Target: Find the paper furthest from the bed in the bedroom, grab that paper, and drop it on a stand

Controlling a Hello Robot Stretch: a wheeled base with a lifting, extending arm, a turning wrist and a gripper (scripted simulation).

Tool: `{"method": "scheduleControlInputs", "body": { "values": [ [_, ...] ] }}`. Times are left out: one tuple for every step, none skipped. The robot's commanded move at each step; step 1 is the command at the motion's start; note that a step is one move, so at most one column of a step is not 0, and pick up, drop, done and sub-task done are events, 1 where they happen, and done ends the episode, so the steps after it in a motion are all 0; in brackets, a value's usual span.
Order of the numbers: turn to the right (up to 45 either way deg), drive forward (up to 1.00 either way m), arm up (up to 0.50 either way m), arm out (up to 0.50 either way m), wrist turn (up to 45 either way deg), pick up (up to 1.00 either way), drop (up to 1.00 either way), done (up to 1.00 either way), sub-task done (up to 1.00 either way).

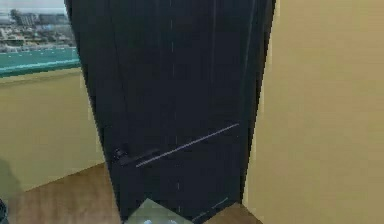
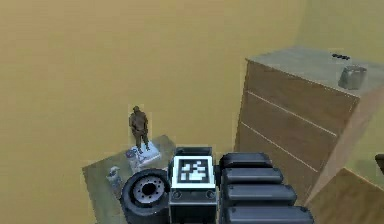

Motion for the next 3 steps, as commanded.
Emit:
{"method": "scheduleControlInputs", "body": {
  "values": [
    [-45.0, 0.00, 0.00, 0.00, 0.0, 0.00, 0.00, 0.00, 0.00],
    [-45.0, 0.00, 0.00, 0.00, 0.0, 0.00, 0.00, 0.00, 0.00],
    [-39.0, 0.00, 0.00, 0.00, 0.0, 0.00, 0.00, 0.00, 0.00]
  ]
}}
